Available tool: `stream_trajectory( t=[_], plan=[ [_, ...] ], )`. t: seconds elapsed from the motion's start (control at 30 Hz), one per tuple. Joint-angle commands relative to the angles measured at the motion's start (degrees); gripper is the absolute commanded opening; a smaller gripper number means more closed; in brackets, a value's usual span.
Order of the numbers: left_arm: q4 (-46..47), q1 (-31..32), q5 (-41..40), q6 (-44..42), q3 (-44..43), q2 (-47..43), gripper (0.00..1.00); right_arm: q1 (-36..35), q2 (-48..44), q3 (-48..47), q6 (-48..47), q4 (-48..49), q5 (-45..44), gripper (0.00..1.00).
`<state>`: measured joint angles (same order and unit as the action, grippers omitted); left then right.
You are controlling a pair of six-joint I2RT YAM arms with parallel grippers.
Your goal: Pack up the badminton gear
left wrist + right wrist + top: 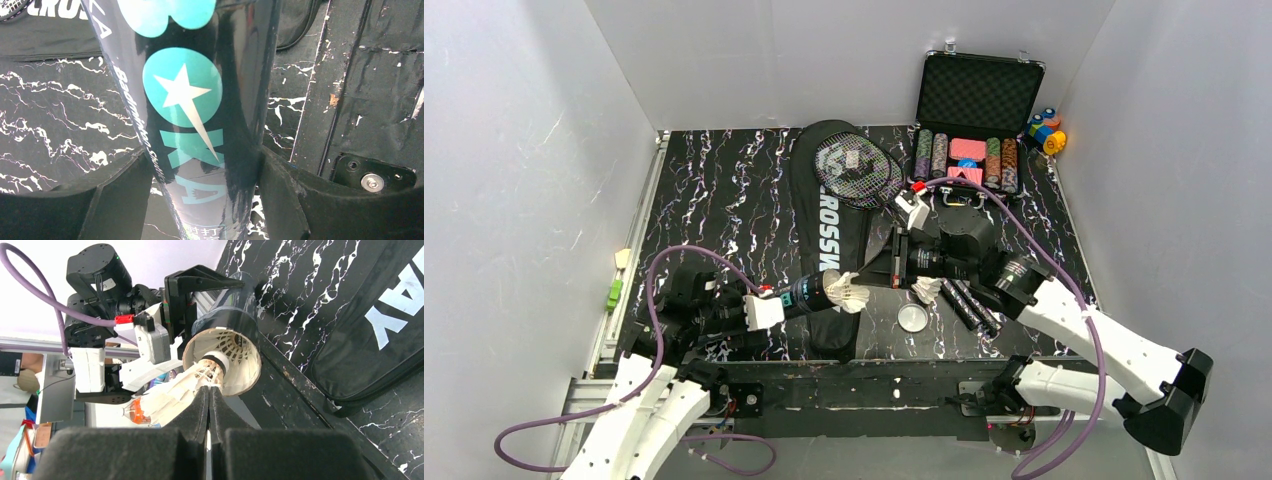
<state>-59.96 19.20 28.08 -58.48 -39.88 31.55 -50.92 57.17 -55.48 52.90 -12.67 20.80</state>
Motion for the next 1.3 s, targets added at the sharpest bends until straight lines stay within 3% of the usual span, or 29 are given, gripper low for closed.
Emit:
stream_trajectory(
  t=[0.0, 0.47, 0.53, 0.67, 0.73, 1.03, 1.27],
  plan=[
    [1.5, 0.1, 2.5, 0.5, -2.3, -0.6, 0.12, -0.2, 1.5, -0.9, 0.4, 4.2, 0.5, 0.01],
    [1.0, 0.0, 3.3, 0.7, -2.7, -1.0, 0.12, -0.7, 2.9, -1.3, -2.1, 3.6, -3.3, 0.01],
    [1.0, 0.1, 3.5, 0.8, -2.7, -0.9, 0.13, -0.9, 3.1, -1.5, -2.1, 3.7, -3.1, 0.12],
    [1.3, 0.1, 3.6, 1.2, -3.2, -0.5, 0.13, -3.0, 4.6, -3.2, -3.2, 0.3, -6.2, 0.63],
    [1.5, 0.0, 3.8, 1.6, -3.5, -0.1, 0.12, -3.8, 4.9, -4.4, -4.1, -2.4, -8.1, 0.74],
    [1.8, 0.0, 4.0, 2.5, -4.3, 0.5, 0.12, -4.0, -3.7, -3.9, -6.7, -10.2, -16.6, 0.83],
    [2.6, 0.1, 4.4, 4.6, -5.3, 1.5, 0.13, -4.1, 0.1, -5.0, -6.1, -7.7, -12.6, 0.82]
  ],
)
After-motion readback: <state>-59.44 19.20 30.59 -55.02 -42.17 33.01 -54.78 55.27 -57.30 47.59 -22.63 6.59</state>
